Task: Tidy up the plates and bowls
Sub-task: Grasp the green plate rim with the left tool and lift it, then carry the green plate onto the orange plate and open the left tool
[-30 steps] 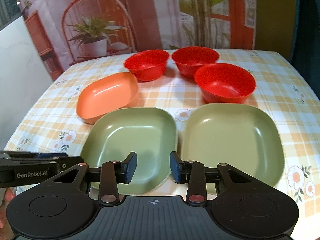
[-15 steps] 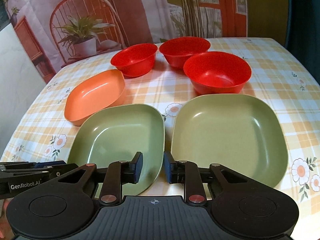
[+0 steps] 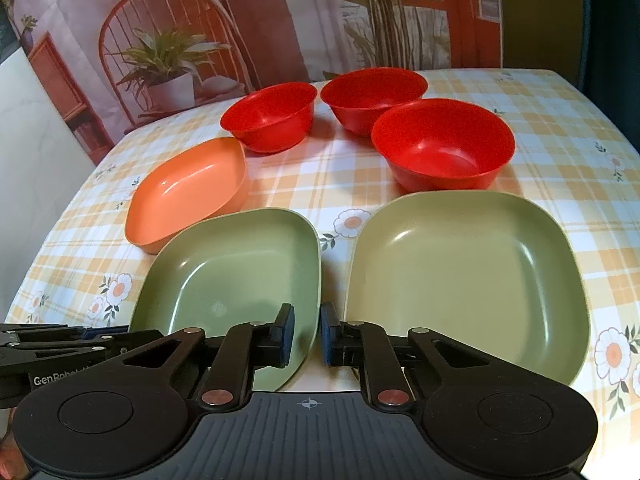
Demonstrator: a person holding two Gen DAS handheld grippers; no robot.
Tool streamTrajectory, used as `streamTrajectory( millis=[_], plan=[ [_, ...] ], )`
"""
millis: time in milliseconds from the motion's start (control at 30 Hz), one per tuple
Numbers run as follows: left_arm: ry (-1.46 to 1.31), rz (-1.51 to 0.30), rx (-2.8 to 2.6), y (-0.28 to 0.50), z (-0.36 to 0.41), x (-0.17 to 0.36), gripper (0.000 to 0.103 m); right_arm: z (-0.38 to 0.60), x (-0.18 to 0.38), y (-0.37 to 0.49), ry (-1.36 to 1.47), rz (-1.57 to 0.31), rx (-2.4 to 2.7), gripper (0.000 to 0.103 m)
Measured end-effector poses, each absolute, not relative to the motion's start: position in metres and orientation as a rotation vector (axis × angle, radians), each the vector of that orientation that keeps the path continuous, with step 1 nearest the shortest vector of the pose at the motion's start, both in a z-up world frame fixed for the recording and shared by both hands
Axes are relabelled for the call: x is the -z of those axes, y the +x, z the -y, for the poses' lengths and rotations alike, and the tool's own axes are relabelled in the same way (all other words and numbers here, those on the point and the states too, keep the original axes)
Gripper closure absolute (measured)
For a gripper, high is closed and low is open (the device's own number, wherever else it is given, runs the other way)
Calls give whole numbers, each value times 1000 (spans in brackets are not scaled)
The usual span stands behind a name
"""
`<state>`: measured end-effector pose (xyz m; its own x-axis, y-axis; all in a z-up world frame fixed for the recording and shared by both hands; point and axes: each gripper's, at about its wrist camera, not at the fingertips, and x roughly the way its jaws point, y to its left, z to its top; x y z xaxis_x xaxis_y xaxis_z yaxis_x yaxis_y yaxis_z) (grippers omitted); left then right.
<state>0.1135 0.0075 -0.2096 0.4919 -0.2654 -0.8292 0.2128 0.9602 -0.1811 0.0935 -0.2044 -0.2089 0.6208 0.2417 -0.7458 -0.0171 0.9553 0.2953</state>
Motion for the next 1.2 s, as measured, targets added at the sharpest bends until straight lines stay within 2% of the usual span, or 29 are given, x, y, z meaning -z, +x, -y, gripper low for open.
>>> streamTrajectory(
  millis=[667,1200],
  plan=[
    [-15,-906,303,103,-2,178,84,208,178,93,252,-799,-165,89],
    [-48,-863,271,116,-11,169,83,195,161,131,195,-794,-228,89]
  ],
)
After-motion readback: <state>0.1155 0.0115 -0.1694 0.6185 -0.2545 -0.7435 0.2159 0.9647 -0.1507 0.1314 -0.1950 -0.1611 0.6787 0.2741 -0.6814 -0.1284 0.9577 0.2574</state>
